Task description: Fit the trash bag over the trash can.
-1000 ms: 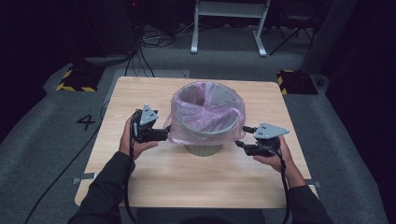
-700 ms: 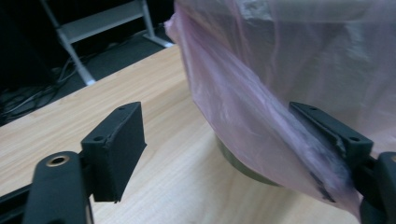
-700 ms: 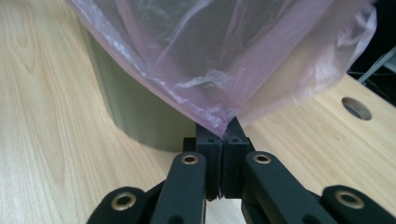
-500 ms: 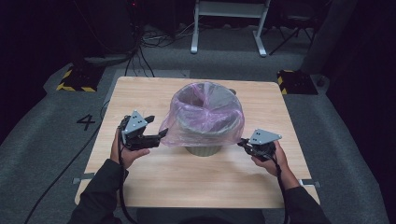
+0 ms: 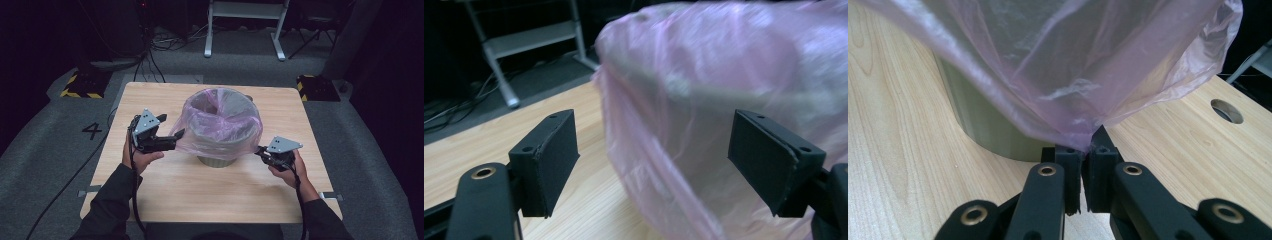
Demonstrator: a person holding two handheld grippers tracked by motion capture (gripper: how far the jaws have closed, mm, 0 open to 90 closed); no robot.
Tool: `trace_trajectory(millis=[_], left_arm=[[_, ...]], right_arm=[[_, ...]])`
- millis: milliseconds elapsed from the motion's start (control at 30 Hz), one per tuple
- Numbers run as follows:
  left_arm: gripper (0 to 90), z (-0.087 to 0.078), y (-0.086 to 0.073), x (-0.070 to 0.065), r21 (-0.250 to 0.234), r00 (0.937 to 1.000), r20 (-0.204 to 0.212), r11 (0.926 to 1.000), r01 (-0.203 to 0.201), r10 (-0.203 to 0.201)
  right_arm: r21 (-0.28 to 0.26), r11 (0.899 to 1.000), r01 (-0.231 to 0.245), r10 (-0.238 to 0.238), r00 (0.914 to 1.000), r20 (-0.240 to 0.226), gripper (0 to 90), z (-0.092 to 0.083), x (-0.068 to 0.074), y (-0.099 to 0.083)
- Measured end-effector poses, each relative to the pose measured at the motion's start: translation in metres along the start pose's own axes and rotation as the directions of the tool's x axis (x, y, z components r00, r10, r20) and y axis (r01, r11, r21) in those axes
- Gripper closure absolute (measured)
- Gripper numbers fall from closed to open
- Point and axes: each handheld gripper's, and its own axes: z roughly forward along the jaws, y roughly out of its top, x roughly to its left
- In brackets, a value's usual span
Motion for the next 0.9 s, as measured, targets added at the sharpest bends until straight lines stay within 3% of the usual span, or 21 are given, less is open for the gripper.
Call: trace_trajectory(millis=[33, 100, 167, 267, 367, 433, 533, 600, 700, 767, 900], left_arm=[[19.8, 0.001, 0.001, -0.001, 0.006, 0.9999, -0.013, 1.0, -0.007, 0.007], [19.6, -0.001, 0.001, -0.002, -0.008, 1.0, 0.006, 1.0, -0.004, 0.004], [19.3, -0.003, 0.001, -0.003, 0.011, 0.9996, -0.015, 0.9997, -0.022, 0.022], [18.3, -0.007, -0.007, -0.004, 0.023, 0.9996, 0.005, 0.9993, -0.029, 0.029], [17.2, -0.008, -0.026, -0.011, 0.051, 0.9958, 0.078, 0.9974, -0.052, 0.047], [18.3, -0.004, -0.039, -0.019, 0.094, 0.9923, 0.092, 0.9913, -0.093, 0.084], [33.8, 0.006, -0.056, -0.028, 0.147, 0.9897, 0.097, 0.9819, -0.119, 0.105], [50.3, 0.012, -0.063, -0.028, 0.174, 0.986, 0.107, 0.974, -0.145, 0.127], [70.8, 0.018, -0.067, -0.025, 0.184, 0.9864, 0.107, 0.9725, -0.143, 0.125], [80.2, 0.022, -0.071, -0.023, 0.185, 0.9861, 0.118, 0.9731, -0.137, 0.117], [85.7, 0.03, -0.081, -0.023, 0.218, 0.9819, 0.135, 0.9626, -0.16, 0.133]], right_arm=[[-0.001, 1.0, 0.001, -0.001, 1.0, -0.001, 88.4, 0.0, 0.001, 0.001], [0.003, 1.0, 0.011, -0.011, 0.9999, -0.008, 88.9, 0.001, 0.002, 0.001], [0.007, 1.0, 0.02, -0.02, 0.9998, -0.008, 89.9, 0.001, 0.003, 0.001], [0.014, 1.0, 0.027, -0.026, 0.9996, -0.01, 90.0, 0.002, 0.003, 0.0], [0.011, 1.0, 0.019, -0.019, 0.9994, -0.028, 90.0, 0.0, 0.002, -0.002], [0.014, 1.0, 0.017, -0.016, 0.9993, -0.033, 90.0, -0.001, 0.003, -0.004], [0.023, 1.0, 0.009, -0.008, 0.9988, -0.048, 90.0, 0.0, 0.004, -0.007], [0.034, 0.999, 0.018, -0.016, 0.9986, -0.05, 90.0, 0.002, 0.006, -0.008], [0.055, 0.998, 0.026, -0.023, 0.9983, -0.054, 90.0, 0.005, 0.009, -0.011], [0.06, 0.998, 0.01, -0.006, 0.9982, -0.059, 90.0, 0.007, 0.007, -0.014], [0.073, 0.997, -0.029, 0.034, 0.9973, -0.065, 90.0, 0.012, 0.002, -0.022]])
